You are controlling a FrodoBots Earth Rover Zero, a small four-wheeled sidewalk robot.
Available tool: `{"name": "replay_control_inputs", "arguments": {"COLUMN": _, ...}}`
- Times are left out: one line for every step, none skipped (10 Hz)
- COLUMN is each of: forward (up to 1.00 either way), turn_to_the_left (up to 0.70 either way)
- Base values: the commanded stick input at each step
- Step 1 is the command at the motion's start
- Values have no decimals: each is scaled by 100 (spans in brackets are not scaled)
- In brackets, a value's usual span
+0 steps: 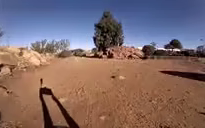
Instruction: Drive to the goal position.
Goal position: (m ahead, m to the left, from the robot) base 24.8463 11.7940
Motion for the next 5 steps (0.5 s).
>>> {"name": "replay_control_inputs", "arguments": {"forward": 50, "turn_to_the_left": 0}}
{"name": "replay_control_inputs", "arguments": {"forward": 50, "turn_to_the_left": 0}}
{"name": "replay_control_inputs", "arguments": {"forward": 50, "turn_to_the_left": 0}}
{"name": "replay_control_inputs", "arguments": {"forward": 50, "turn_to_the_left": 0}}
{"name": "replay_control_inputs", "arguments": {"forward": 50, "turn_to_the_left": 0}}
